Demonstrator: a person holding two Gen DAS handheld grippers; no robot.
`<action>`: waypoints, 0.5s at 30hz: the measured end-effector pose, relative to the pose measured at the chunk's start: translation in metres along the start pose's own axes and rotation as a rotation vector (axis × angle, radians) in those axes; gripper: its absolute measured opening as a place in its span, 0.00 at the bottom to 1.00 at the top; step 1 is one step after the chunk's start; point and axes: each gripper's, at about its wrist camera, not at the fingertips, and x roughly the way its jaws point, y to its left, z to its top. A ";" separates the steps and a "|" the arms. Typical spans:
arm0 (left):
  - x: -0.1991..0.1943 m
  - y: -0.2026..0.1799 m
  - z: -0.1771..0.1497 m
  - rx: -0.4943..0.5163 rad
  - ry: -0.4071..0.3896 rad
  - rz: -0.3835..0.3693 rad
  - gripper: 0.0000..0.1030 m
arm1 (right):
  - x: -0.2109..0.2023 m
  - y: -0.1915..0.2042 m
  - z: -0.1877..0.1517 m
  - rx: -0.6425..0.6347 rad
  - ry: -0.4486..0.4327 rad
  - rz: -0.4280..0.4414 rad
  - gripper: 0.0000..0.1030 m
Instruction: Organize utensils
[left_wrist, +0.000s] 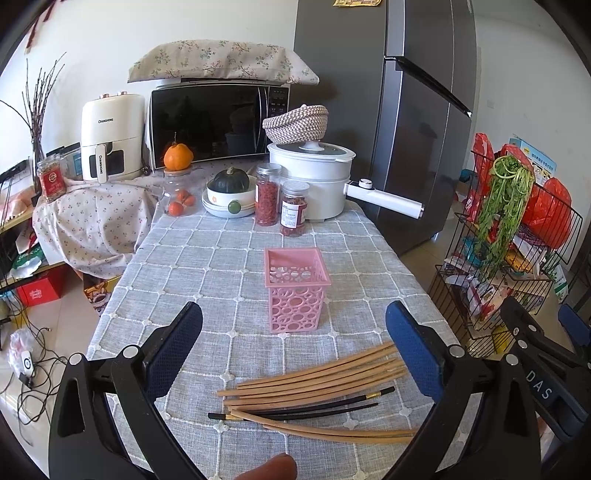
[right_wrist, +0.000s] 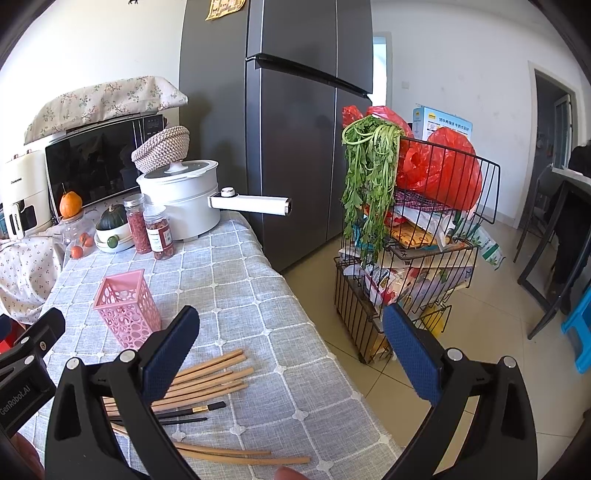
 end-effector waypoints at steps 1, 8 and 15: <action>0.000 0.000 0.000 0.001 0.000 0.000 0.93 | 0.000 0.000 0.000 0.000 0.000 0.000 0.94; -0.001 0.000 0.000 -0.001 0.000 -0.001 0.93 | 0.000 0.001 0.000 0.001 0.000 -0.002 0.94; -0.001 0.001 -0.001 0.000 0.005 -0.001 0.93 | 0.001 0.000 -0.001 0.001 0.003 -0.001 0.94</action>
